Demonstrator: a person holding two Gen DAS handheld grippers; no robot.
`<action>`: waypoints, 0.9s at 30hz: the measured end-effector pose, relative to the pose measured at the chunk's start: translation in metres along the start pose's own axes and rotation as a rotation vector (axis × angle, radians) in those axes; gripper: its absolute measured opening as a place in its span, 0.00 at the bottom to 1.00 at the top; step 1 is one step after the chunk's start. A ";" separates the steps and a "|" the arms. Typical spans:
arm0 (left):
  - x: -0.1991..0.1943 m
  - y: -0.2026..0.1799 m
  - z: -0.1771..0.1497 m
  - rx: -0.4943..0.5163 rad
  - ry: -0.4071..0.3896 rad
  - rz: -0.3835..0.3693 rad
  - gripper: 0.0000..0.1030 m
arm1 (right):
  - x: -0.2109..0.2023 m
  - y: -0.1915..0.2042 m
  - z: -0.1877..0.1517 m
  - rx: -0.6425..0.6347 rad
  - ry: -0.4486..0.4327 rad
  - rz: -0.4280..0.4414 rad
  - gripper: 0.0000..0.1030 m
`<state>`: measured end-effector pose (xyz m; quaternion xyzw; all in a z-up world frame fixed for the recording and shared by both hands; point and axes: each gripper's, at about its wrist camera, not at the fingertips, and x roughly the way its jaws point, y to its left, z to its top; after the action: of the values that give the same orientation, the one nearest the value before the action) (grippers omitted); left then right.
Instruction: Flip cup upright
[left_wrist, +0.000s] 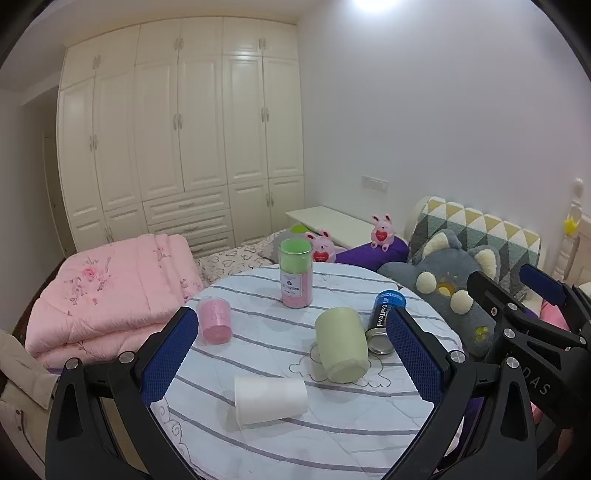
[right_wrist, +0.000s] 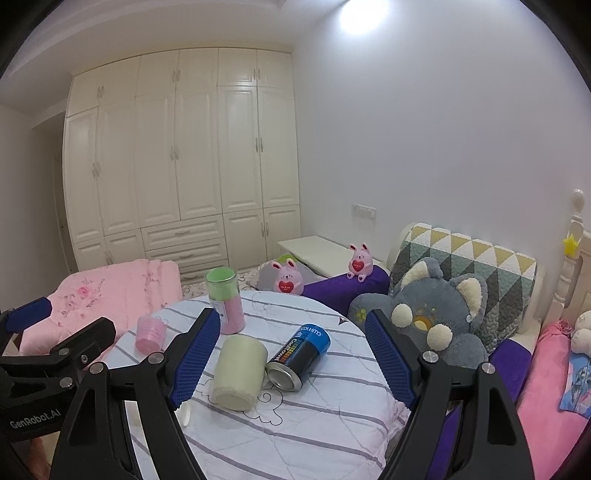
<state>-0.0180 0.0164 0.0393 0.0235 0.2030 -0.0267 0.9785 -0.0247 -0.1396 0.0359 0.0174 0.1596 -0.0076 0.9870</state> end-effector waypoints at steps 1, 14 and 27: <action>0.001 0.000 0.000 0.001 -0.002 0.001 1.00 | 0.001 0.000 0.001 0.001 0.002 0.000 0.80; 0.009 -0.002 -0.001 0.009 0.001 0.006 1.00 | 0.013 -0.002 -0.001 0.007 0.030 0.007 0.80; 0.012 -0.003 -0.001 0.010 0.008 0.004 1.00 | 0.020 -0.001 -0.002 0.010 0.048 0.013 0.80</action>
<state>-0.0079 0.0130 0.0331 0.0289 0.2069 -0.0257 0.9776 -0.0066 -0.1408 0.0283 0.0235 0.1829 -0.0018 0.9828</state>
